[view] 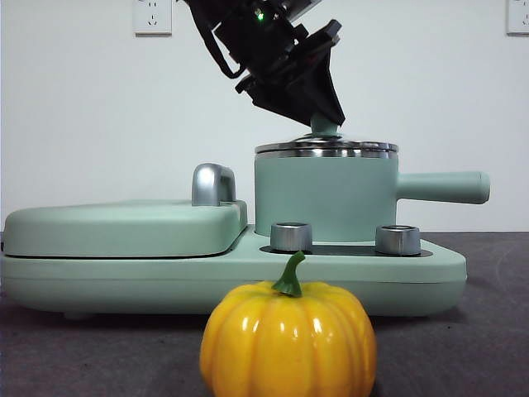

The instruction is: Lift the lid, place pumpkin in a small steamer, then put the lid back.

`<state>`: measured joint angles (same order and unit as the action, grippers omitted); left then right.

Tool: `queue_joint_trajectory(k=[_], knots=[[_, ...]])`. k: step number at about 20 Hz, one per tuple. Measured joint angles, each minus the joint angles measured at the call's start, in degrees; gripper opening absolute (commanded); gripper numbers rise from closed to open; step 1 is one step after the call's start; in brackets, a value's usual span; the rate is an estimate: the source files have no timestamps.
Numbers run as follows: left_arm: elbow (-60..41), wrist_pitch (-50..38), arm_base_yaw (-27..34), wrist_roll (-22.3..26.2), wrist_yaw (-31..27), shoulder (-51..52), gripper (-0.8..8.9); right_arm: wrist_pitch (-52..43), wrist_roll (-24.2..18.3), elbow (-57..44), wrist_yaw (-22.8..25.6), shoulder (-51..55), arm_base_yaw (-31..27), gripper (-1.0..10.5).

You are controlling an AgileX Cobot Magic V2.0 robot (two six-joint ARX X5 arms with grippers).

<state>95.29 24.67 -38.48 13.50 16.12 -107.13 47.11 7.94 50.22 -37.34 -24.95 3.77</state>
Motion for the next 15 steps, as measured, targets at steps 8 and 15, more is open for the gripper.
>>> queue_joint_trajectory(k=[8,15], knots=[[7.9,9.4,0.5,-0.7,0.1,0.1,1.19,0.0,1.8,0.0,-6.6,-3.7,0.9,4.9],[7.9,13.5,7.4,-0.8,0.1,4.6,1.19,-2.9,7.7,0.0,-3.8,-16.0,13.9,4.9]])
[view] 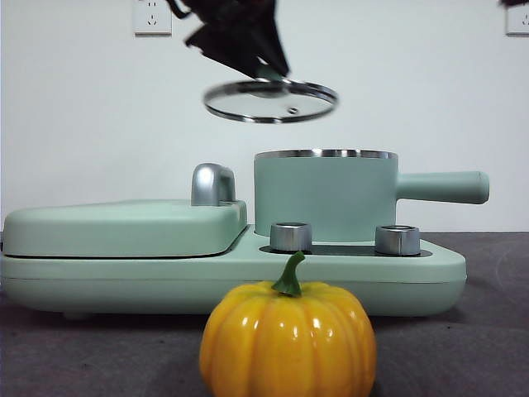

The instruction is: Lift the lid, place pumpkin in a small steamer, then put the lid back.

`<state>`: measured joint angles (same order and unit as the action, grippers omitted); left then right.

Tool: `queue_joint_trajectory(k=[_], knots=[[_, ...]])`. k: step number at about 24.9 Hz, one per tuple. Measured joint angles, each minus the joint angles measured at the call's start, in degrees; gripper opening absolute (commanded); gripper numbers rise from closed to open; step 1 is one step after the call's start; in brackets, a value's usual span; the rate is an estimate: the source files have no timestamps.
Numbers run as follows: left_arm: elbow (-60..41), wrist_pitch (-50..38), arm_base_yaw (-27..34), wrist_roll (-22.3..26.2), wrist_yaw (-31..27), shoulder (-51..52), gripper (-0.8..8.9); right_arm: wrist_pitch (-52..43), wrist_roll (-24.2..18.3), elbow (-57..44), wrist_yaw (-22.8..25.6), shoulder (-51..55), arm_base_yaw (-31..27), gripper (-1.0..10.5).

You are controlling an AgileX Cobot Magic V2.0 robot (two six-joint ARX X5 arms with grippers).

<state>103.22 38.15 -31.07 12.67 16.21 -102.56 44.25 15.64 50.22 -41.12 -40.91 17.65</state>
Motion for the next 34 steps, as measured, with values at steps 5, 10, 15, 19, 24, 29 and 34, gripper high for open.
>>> queue_joint_trajectory(k=[5,10,15,19,24,29,34], knots=[[0.0,0.5,5.8,0.0,0.0,3.0,1.18,-8.6,4.7,0.0,10.4,-9.7,14.9,4.9],[0.1,3.0,10.6,0.0,0.0,5.3,1.18,-11.7,9.2,0.4,19.6,-22.3,28.0,4.9],[0.2,4.2,13.0,0.0,0.0,5.8,1.18,-9.1,10.2,3.9,26.2,-30.0,33.4,4.9],[0.2,4.5,14.7,-0.3,0.0,5.8,1.18,-3.4,10.3,8.0,30.1,-36.2,36.0,5.0],[0.2,4.5,15.7,-1.1,0.0,5.8,1.18,1.1,10.0,10.6,32.2,-41.7,38.1,5.4],[0.2,4.4,15.7,-1.5,0.0,5.9,1.18,1.4,9.9,10.7,32.2,-45.9,39.2,5.5],[0.2,4.5,15.7,-1.6,0.0,5.9,1.18,1.2,9.7,10.7,32.2,-49.6,39.7,5.5]])
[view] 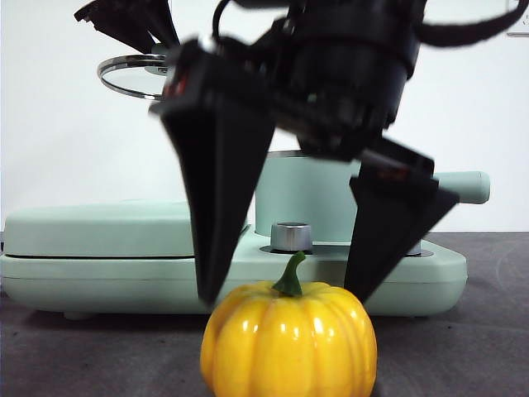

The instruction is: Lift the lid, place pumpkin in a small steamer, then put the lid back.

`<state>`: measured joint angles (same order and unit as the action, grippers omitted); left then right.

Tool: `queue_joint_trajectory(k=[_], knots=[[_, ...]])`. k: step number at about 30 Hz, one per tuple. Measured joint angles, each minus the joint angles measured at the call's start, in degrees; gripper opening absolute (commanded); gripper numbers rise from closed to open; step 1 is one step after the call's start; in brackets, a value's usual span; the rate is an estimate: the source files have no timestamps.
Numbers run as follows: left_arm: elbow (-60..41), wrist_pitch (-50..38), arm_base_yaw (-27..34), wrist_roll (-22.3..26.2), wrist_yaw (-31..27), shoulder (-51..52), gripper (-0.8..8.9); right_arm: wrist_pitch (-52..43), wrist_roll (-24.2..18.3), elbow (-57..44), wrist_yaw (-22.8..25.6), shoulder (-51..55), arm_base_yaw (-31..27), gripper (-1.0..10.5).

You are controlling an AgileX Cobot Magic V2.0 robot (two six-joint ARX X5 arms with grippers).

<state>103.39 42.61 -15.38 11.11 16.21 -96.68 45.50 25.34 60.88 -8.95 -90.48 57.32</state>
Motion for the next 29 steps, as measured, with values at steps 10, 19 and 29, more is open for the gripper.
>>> queue_joint_trajectory(k=[10,19,29], knots=[[0.0,0.0,0.1,0.0,0.0,0.0,1.18,-0.4,0.0,0.0,0.0,-3.6,0.1,5.4],[0.0,0.0,0.1,0.0,0.0,0.0,1.17,-2.7,-0.9,0.0,-0.7,-3.7,0.4,5.1],[0.0,0.0,0.1,0.0,0.0,0.0,1.17,-2.7,-1.2,0.3,-1.8,-6.7,0.4,3.7]])
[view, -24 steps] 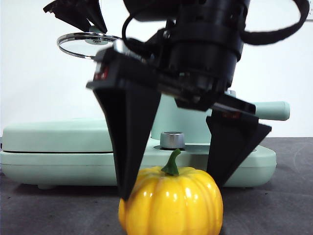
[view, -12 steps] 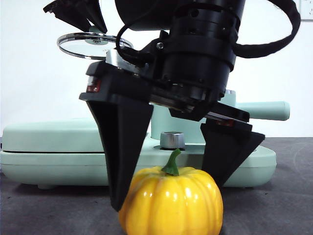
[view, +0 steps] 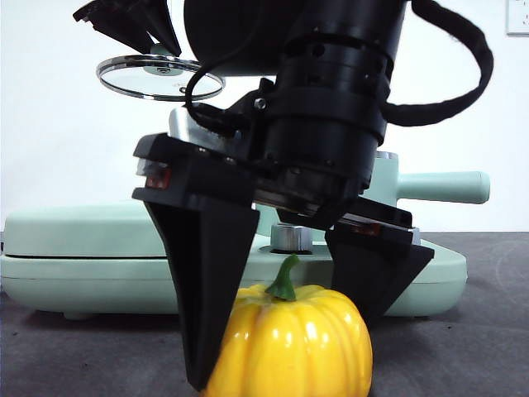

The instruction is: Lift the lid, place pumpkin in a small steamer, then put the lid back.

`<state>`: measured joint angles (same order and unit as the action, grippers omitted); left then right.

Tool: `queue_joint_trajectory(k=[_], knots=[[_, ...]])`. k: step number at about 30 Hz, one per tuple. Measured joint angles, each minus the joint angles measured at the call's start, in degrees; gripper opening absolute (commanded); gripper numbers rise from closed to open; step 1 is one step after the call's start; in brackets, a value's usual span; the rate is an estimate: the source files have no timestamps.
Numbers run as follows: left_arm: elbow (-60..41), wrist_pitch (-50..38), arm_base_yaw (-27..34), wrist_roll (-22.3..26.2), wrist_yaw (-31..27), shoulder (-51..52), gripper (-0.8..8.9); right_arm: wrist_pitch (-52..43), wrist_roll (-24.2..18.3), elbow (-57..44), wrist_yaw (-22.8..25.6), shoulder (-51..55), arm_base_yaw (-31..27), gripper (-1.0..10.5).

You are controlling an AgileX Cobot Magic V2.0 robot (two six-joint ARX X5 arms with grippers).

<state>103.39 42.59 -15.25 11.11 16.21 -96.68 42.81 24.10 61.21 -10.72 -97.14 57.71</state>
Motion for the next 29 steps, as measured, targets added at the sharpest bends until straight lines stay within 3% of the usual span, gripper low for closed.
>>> queue_joint_trajectory(k=[2,7,15,20,29], knots=[[0.0,0.0,0.0,0.0,0.0,0.0,1.17,0.0,0.0,0.1,0.2,0.0,0.0,3.0],[0.0,0.0,0.0,0.0,0.0,0.0,1.18,0.9,-0.1,0.7,-0.2,-0.2,-0.3,3.0],[0.0,0.0,1.0,0.0,0.0,0.0,1.18,15.0,-2.5,13.1,-0.2,-0.9,-3.6,3.0],[0.0,0.0,2.3,0.0,0.0,0.0,1.18,22.2,-6.2,25.0,-0.2,-0.9,-8.3,3.0],[0.0,0.0,2.7,0.0,0.0,0.0,1.18,23.0,-11.7,41.0,0.4,-0.9,-21.0,3.0]])
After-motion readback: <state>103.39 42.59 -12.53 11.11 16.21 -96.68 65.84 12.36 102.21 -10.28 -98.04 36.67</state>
